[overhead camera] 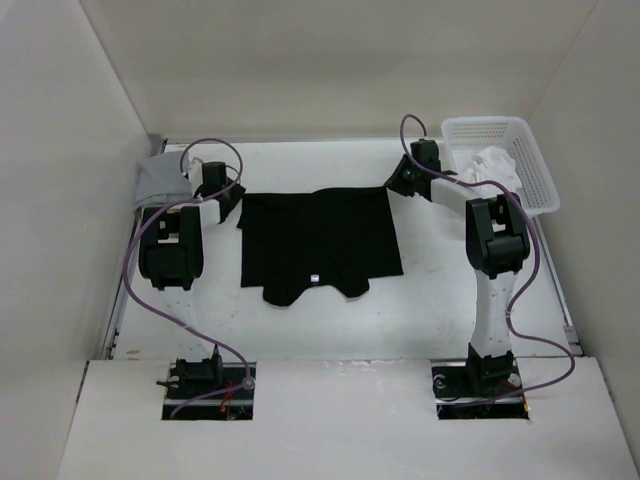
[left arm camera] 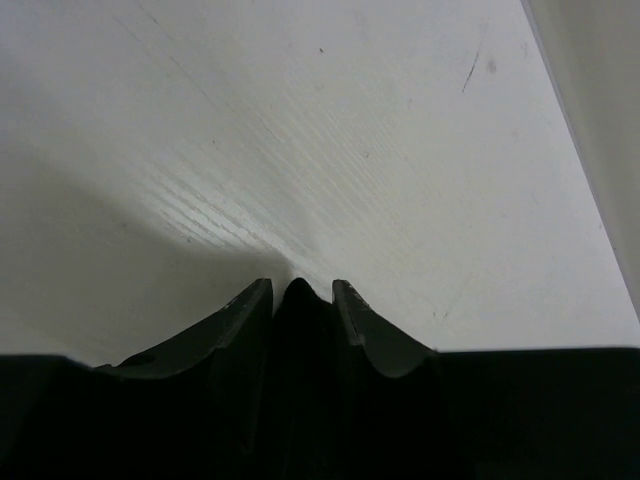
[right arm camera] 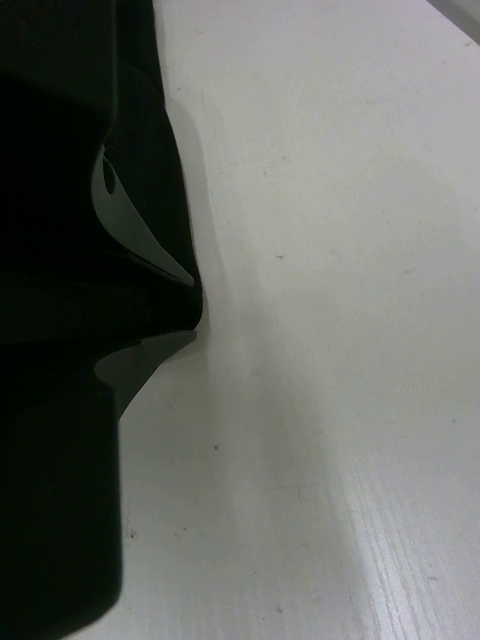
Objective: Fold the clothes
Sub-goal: Fold the tank top
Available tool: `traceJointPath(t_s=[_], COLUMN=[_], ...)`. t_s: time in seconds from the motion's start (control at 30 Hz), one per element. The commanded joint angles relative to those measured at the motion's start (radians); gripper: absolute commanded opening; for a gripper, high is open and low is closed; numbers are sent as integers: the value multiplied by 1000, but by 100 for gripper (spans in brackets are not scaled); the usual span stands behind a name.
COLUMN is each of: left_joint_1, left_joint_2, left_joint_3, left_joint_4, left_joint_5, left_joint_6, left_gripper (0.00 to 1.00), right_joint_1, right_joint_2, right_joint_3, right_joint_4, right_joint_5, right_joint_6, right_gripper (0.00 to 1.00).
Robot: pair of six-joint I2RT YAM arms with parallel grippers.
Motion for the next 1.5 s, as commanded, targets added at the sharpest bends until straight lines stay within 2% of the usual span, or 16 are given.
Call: traceJointPath(t_s=[0.0, 0.2, 0.43, 0.67, 0.83, 0.97, 1.03, 1.17, 1.47], left_joint_1=[9, 6, 1, -4, -10, -10, -10, -10, -10], left_joint_2=[9, 29, 25, 15, 27, 30, 29, 25, 24], left_joint_3=[70, 85, 61, 52, 52, 50, 49, 49, 33], left_joint_4=[44, 35, 33, 38, 38, 38, 38, 38, 37], left_joint_5=[-29, -23, -12, -10, -7, -1, -1, 2, 11], left_joint_6=[6, 18, 16, 16, 13, 10, 10, 16, 26], left_gripper=[27, 23, 24, 17, 17, 17, 17, 15, 0], right_joint_1=[5, 5, 5, 7, 11, 19, 22, 27, 28], right_joint_2=[12, 15, 22, 27, 29, 36, 39, 45, 39], right_joint_3=[43, 48, 59, 66, 66, 72, 74, 82, 76], right_joint_4=[11, 11, 8, 2, 1, -4, -6, -6, -4], right_joint_5=[-6, -4, -1, -1, -4, -7, -6, -6, -1], right_joint_6=[-17, -17, -19, -20, -20, -22, -22, -22, -17], right_gripper=[27, 25, 28, 25, 22, 29, 29, 22, 5])
